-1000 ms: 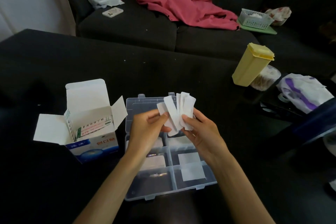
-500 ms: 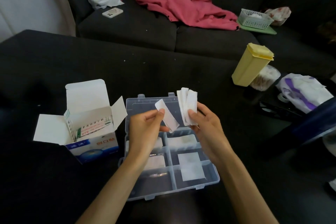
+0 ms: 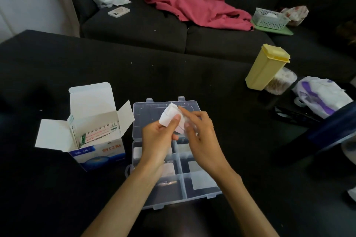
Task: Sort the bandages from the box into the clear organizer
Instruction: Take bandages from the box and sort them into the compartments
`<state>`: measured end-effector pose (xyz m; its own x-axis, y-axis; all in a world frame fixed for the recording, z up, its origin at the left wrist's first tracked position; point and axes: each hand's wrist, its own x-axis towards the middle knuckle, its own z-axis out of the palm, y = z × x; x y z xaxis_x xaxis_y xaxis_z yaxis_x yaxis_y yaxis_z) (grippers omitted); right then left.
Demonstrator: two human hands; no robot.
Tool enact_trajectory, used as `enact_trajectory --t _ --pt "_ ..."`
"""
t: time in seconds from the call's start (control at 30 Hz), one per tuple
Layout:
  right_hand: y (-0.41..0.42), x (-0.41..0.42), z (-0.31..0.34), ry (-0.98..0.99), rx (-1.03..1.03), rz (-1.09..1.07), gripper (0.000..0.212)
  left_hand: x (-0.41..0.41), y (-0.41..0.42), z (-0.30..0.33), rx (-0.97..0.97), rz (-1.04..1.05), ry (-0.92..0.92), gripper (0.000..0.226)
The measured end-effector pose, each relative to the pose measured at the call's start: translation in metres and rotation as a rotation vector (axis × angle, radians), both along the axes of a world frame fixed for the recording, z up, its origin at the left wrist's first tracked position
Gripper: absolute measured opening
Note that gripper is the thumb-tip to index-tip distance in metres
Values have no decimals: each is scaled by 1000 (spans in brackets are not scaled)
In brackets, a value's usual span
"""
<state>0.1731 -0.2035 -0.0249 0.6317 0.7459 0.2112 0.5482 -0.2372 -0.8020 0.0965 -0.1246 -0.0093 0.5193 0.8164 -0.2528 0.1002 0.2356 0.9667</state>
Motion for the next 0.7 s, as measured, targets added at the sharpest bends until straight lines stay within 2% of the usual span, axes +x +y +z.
enact_trajectory --t 0.13,0.2,0.33,0.5,0.6,0.7 --pt "-5 6 9 481 123 -13 34 1 0 4 -28 -63 -3 14" --pt "-8 10 13 556 149 -58 26 2 1 6 -8 -111 24 19" --pt "-19 24 22 456 89 -10 19 -2 16 5 132 -244 103 21" --pt "-37 58 31 76 -220 101 19 -12 28 -1 748 -204 266 30" --pt "-41 63 27 9 -324 176 19 -10 25 0 941 -285 379 26" --pt "-40 58 16 -25 -361 190 24 -8 23 0 1036 -411 492 29"
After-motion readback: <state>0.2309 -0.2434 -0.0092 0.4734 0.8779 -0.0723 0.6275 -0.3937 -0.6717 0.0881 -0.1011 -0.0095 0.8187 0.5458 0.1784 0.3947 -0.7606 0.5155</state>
